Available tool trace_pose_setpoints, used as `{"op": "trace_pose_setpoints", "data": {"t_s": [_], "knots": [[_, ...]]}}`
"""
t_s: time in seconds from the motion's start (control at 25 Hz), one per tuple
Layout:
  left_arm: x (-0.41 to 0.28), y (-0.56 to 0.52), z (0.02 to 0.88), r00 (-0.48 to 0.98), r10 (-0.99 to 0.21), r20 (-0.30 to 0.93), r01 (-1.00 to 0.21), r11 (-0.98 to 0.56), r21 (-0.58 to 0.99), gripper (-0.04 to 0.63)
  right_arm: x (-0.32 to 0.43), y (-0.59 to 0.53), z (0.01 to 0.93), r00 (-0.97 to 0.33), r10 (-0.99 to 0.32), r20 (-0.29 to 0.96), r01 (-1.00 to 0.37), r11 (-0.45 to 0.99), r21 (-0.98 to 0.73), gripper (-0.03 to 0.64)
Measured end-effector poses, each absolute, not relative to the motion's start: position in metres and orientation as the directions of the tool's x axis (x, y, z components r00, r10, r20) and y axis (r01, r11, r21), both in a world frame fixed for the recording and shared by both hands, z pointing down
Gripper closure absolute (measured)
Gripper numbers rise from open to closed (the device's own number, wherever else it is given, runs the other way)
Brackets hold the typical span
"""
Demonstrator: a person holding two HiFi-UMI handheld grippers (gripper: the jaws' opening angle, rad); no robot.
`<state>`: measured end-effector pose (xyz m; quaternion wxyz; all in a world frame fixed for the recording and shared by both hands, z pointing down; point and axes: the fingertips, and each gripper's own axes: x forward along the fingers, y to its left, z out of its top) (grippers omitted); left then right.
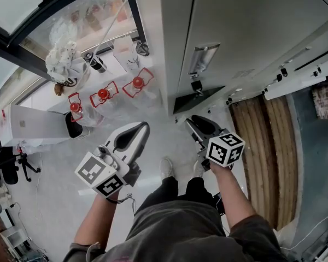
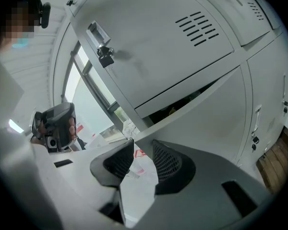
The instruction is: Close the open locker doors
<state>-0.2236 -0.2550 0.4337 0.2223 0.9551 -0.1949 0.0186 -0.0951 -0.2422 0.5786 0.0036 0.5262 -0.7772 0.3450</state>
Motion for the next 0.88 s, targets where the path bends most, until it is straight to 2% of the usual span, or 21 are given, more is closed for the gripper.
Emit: {"op": "trace_pose_setpoints", "data": {"t_s": [0.88], "knots": [[-0.236, -0.270, 0.433, 0.904, -0.408, 0.131, -0.423, -0.806, 0.414, 0.587, -0.100, -0.267, 0.580, -0.471, -0.799, 0.373, -0.815, 0.233, -0.531, 0.503]]}}
